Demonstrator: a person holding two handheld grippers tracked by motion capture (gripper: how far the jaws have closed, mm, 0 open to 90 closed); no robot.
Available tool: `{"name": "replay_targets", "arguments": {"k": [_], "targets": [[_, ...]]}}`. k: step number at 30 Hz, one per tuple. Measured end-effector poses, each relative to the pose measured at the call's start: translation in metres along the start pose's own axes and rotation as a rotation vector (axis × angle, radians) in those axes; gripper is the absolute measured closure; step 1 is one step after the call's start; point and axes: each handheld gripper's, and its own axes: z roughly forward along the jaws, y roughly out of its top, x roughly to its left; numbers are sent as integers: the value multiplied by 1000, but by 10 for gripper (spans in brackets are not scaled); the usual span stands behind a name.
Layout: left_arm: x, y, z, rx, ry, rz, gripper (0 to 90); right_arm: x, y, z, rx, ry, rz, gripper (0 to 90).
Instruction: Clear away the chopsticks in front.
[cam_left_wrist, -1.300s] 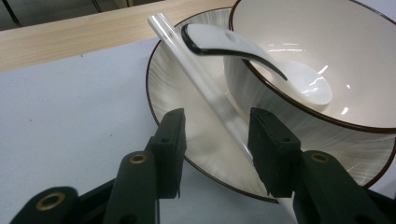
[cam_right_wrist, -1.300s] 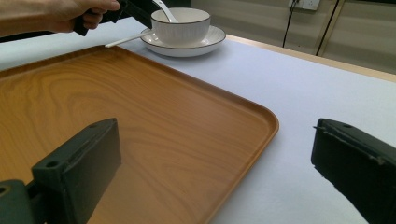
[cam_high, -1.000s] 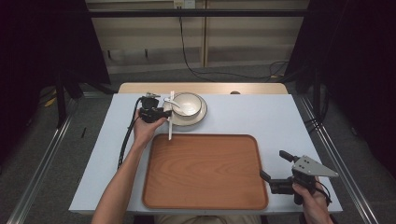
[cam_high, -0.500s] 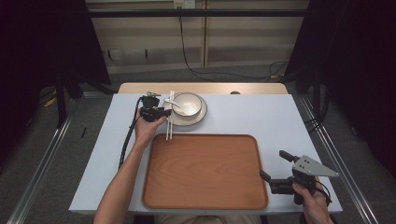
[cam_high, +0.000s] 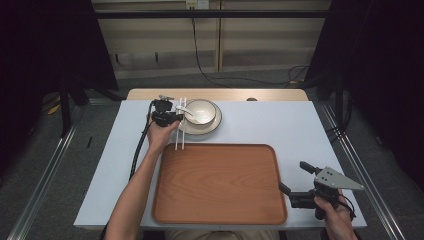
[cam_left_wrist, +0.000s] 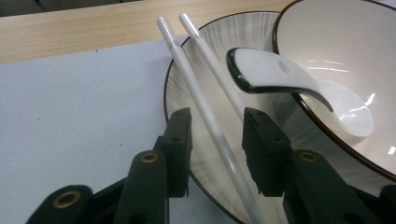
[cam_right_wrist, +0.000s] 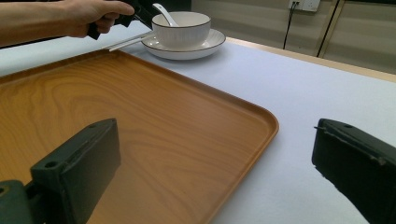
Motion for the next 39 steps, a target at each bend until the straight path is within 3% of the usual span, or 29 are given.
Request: {"name": "replay_targets", "arguments": {"k": [5,6,7,13,14,17,20,27,30,33,39], "targets": [[1,1,2,14,-1,-37,705,0,0,0,2,0,1,12],[0,1,3,10,15,-49,724,0,0,0,3,0,0,12],[0,2,2,27,21,-36,744,0,0,0,2,-5,1,12],[-5,2,6,44,39,-66,764,0,0,0,3,1,-3,12],[-4,2,5,59,44,-49,765,0,0,0,2,-3,-2,12],[-6,2,7,44,62,-96,789,0,0,-1,0,-4,-2,12],[-5,3,9,48,52,-131,802,0,0,-1,1,-4,-2,12],[-7,4,8,52,68,-144,843,-1,0,-1,1,-1,0,12],[-7,4,9,42,70,-170,846,-1,0,-1,0,-2,0,12],[-7,4,8,46,55,-168,848,-1,0,-1,0,-2,-1,12],[-9,4,5,21,63,-156,849,-1,0,-1,-1,-3,0,12]]}}
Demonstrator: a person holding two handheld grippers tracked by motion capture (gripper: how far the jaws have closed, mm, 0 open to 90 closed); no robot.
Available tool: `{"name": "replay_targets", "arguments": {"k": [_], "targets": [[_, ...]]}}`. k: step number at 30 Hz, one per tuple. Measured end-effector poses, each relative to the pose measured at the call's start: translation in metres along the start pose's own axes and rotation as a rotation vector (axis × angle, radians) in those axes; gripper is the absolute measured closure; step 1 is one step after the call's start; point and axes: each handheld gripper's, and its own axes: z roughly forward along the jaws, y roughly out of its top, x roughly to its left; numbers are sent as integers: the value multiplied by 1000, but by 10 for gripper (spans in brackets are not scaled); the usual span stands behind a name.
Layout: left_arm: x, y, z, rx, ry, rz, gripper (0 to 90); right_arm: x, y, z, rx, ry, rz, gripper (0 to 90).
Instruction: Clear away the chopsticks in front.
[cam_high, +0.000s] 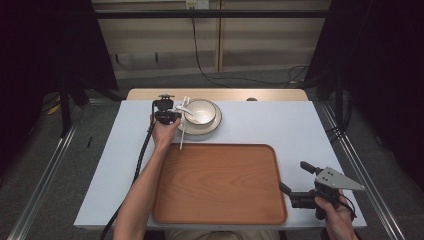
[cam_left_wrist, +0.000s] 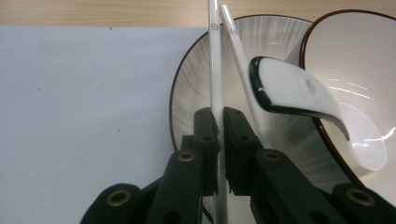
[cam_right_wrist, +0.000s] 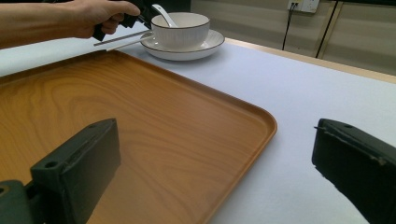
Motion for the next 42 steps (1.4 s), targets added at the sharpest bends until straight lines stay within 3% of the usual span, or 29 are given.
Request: {"name": "replay_targets", "arguments": {"k": [3,4,8,12,13,16,18,21,28,29,30,32,34,36,37,38,42], "targets": [[2,-1,-3,-2,-2,47,849,0,0,0,-2,0,-1,12],[3,-1,-3,0,-9,34,849,0,0,0,-4,2,-3,12],[4,-2,-8,3,-6,61,849,0,0,0,-6,0,-2,11],[4,-4,-12,-21,-17,41,849,0,0,0,0,3,-3,11],[5,-4,-14,-21,-1,58,849,0,0,0,-1,2,-1,12],[4,-7,-17,-35,-2,59,849,0,0,0,-7,5,-5,11],[2,-8,-19,-14,0,109,849,0,0,0,-12,9,-7,11],[1,-11,-24,-36,1,89,849,1,0,-1,-14,7,-7,11],[1,-19,-38,-25,-11,122,849,1,0,-1,-13,5,-9,11],[0,-21,-40,-42,-5,98,849,1,0,-1,-14,6,-9,11],[1,-22,-41,-34,-6,105,849,1,0,0,-12,5,-10,11],[1,-24,-43,-53,12,75,849,2,0,-1,-13,4,-10,11],[4,-27,-46,-52,-10,39,849,2,0,-1,-17,12,-12,11],[5,-29,-49,-44,-10,36,849,2,0,-1,-18,9,-13,11],[4,-31,-50,-42,10,41,849,2,1,-1,-17,3,-11,11],[4,-32,-51,-23,26,66,849,2,1,-1,-18,7,-10,11],[4,-40,-58,-48,5,21,849,1,0,-1,-23,11,-10,11]]}}
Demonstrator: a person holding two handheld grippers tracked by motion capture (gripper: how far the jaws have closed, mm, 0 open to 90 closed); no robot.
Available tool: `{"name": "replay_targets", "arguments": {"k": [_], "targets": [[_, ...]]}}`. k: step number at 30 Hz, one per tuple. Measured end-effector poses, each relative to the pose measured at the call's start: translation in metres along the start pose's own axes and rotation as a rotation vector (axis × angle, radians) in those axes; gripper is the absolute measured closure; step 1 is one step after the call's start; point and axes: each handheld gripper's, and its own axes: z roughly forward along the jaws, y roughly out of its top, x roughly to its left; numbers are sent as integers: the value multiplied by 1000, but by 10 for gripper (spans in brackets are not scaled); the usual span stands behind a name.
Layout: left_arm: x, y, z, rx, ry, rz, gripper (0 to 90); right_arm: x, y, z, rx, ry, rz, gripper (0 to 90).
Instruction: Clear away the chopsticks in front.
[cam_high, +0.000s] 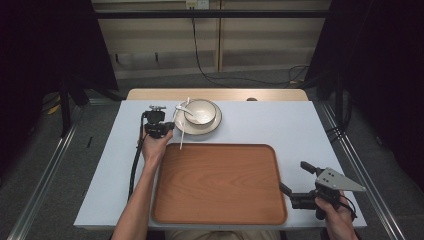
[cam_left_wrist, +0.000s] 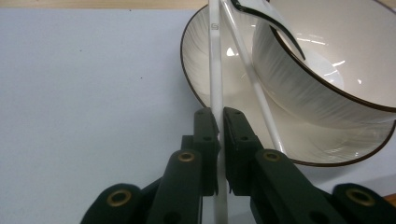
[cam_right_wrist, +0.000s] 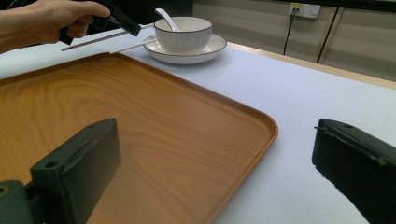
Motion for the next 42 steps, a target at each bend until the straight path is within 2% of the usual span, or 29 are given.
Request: {"name": "replay_targets", "arguments": {"k": [4,8,10,14,15,17,19,26,29,32,35,42], "targets": [[-2,-5,-9,-12,-3,-13,850,0,0,0,5,0,1,11],[-6,-11,-16,-8,-18,-1,850,0,0,0,0,-4,-1,11],[-9,-15,-21,-15,3,4,850,0,0,0,1,2,1,11],[-7,-21,-31,-57,-15,-37,849,1,0,0,-3,-4,1,11],[-7,-23,-32,-48,-21,-27,849,0,0,0,-3,-4,-1,11],[-9,-26,-37,-56,3,-16,850,0,0,0,-3,-4,-1,11],[-8,-29,-41,-62,-11,-28,850,0,0,0,-2,-6,-2,11],[-10,-42,-51,-51,6,-46,849,0,0,-1,-5,-7,0,11],[-14,-47,-56,-51,-1,-48,850,0,0,-1,-3,-3,1,11],[-18,-54,-60,-45,26,-54,849,0,0,-1,-5,0,-1,11],[-21,-59,-64,-55,19,-61,850,0,0,-1,-9,1,-3,11],[-26,-72,-72,-42,4,-58,849,0,0,-1,-13,4,-7,11]]}}
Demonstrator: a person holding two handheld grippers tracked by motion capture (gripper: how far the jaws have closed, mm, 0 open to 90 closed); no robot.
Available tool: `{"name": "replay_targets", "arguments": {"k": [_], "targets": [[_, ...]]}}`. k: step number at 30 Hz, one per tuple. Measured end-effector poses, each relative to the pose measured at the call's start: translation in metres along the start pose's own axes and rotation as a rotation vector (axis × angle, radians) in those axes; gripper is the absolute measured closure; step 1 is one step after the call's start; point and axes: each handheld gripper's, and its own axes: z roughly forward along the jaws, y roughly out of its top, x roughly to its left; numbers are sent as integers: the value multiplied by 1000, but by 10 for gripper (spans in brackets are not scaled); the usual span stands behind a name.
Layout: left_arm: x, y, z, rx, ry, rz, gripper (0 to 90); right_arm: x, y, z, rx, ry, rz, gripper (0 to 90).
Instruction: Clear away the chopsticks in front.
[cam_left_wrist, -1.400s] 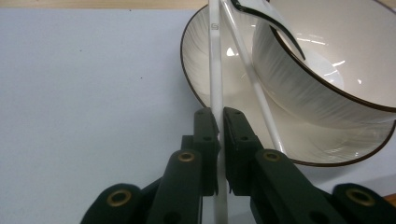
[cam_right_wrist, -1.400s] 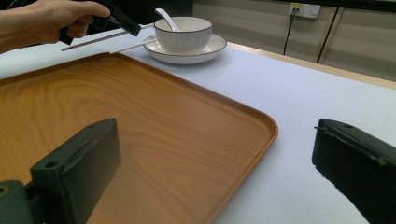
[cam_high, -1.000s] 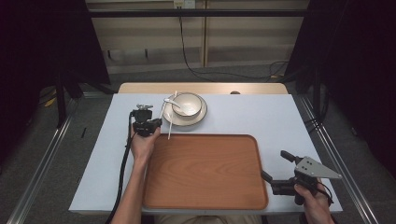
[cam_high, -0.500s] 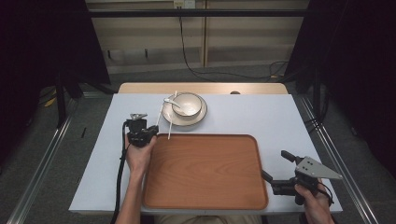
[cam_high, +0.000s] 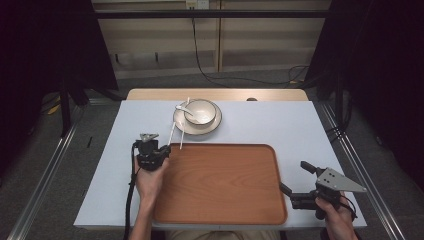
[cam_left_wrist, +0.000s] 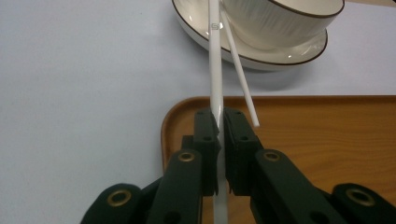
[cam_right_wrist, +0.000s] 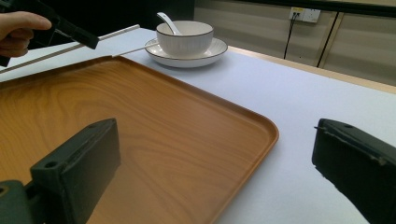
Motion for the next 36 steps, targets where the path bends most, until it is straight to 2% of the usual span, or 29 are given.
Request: {"name": "replay_targets", "arguments": {"k": [10,20,23,28,33,36], "targets": [[1,-16,-12,17,14,-22,849,1,0,-1,-12,10,-3,11],[-13,-34,-16,48,25,-26,849,1,0,-1,-13,9,-6,11],[-17,-39,-15,65,40,-12,849,2,0,-1,-15,12,-8,11],[-20,-46,-14,87,39,0,849,1,0,0,-18,14,-3,11],[-17,-48,-12,87,37,-10,848,2,0,0,-12,9,-3,11],[-18,-48,-12,95,52,17,845,2,0,0,-12,16,-2,12]]}}
